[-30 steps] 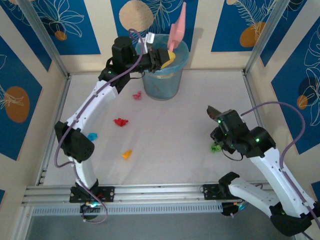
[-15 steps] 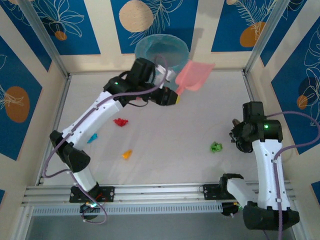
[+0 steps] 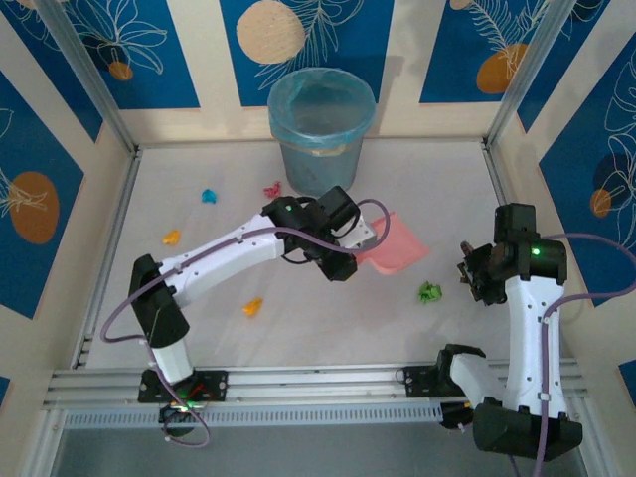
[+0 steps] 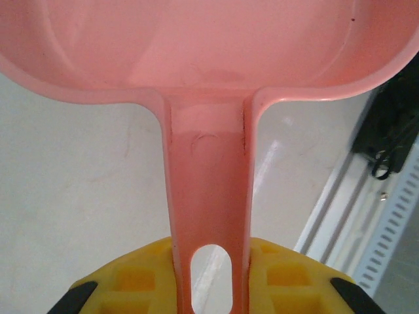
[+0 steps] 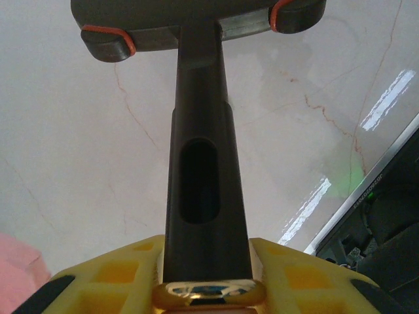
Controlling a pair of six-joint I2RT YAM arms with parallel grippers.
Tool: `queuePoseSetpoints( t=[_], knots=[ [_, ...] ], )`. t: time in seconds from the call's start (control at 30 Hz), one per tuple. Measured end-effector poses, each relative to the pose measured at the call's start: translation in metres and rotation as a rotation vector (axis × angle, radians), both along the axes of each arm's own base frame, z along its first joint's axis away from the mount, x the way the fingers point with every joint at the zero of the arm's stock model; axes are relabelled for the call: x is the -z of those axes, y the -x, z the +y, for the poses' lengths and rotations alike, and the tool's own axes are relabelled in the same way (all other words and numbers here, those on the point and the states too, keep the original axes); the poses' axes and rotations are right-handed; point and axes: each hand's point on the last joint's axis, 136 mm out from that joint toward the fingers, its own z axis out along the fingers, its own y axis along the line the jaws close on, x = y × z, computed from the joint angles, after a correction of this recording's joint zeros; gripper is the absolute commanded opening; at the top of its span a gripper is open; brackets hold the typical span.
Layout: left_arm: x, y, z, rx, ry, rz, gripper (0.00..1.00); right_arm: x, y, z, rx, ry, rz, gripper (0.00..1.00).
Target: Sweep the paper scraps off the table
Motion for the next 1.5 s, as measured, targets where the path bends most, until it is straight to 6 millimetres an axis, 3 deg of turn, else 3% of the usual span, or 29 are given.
queuePoseSetpoints(
  t=[0.1, 0.27, 0.37, 0.93, 1.5],
  knots=[
    [0.01, -0.005, 0.003, 0.021, -0.029, -0.095, 0.0, 0.002, 0.0, 0.002, 0.008, -0.015, 0.0, 0.0],
    [0.083, 0.035, 0.035, 0.159, -0.306, -0.119, 0.0, 0.012, 0.006, 0.012, 0.049, -0.089, 0.04, 0.0],
    [0.106, 0.044, 0.039, 0.194, -0.374, -0.121, 0.0, 0.012, 0.006, 0.017, 0.065, -0.122, 0.04, 0.0],
    [0.138, 0.043, 0.038, 0.198, -0.388, -0.129, 0.0, 0.032, 0.011, 0.048, 0.061, -0.236, 0.058, 0.0],
    [0.152, 0.046, 0.021, 0.208, -0.339, -0.11, 0.0, 0.027, 0.008, 0.119, -0.004, -0.422, 0.082, 0.0]
  ],
)
